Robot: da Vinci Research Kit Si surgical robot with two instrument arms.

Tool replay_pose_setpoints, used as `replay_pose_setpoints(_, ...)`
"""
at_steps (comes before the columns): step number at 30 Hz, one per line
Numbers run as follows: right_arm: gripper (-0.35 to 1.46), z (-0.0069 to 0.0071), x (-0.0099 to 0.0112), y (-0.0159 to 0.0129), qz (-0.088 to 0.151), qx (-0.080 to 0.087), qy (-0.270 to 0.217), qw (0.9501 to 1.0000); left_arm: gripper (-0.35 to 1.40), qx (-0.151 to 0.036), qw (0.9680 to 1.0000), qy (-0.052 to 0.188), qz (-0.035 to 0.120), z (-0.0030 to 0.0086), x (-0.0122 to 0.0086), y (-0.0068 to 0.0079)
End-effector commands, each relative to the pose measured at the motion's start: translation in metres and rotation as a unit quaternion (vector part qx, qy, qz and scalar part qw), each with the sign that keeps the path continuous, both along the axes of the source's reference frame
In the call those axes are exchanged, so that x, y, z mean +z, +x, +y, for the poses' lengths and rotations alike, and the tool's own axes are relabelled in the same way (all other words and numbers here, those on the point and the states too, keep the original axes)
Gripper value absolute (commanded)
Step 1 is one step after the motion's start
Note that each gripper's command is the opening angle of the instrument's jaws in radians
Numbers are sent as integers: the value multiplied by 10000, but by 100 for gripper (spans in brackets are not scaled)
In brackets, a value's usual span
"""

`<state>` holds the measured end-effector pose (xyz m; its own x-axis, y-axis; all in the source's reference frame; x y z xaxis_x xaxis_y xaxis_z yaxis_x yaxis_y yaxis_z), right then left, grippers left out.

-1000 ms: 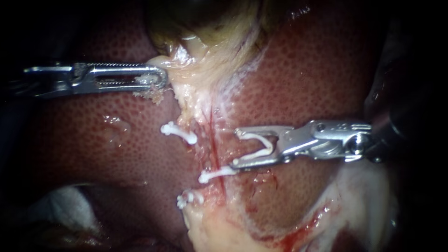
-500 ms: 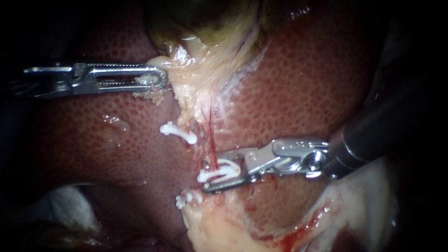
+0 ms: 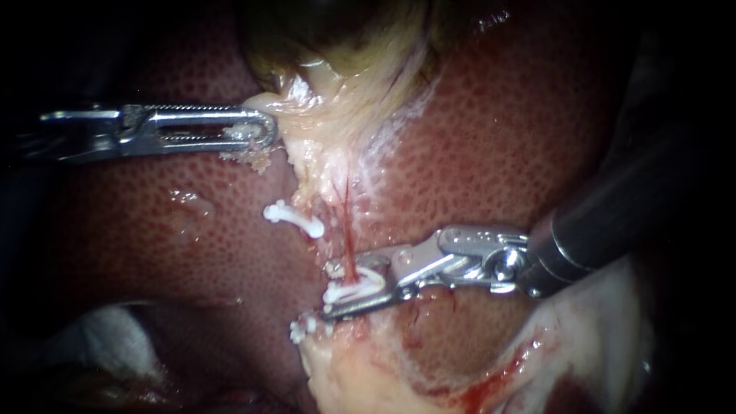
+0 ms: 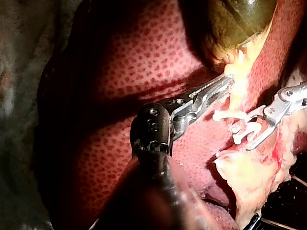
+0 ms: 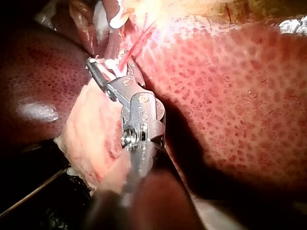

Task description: Clipping second clip right tube

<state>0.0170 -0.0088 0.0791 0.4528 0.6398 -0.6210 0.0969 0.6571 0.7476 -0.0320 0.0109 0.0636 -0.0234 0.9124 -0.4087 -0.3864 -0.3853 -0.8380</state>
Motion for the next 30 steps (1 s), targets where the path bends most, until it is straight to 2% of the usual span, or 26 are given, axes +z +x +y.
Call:
replay_pose_setpoints(1,39,0,0,0,-8,7,18,10000,-35,-1,10000,0,1,0,0,0)
replay_pose_setpoints(6,26,1,1,-3,-105,66,256,9996,-35,0,10000,0,1,0,0,0)
replay_pose_setpoints(10,-8,2,3,-9,-220,130,547,9982,-35,0,10000,0,0,0,0,0)
replay_pose_setpoints(12,-31,4,4,-12,-273,161,679,9972,-35,0,10000,0,1,0,0,0)
replay_pose_setpoints(13,-35,4,5,-13,-293,171,732,9967,-35,0,10000,0,0,0,0,0)
replay_pose_setpoints(19,-35,3,5,-19,-392,212,1000,9940,-35,-1,10000,0,1,0,1,-1)
replay_pose_setpoints(30,-35,-2,0,-19,-388,189,1025,9938,-35,-1,10000,0,1,1,1,-1)
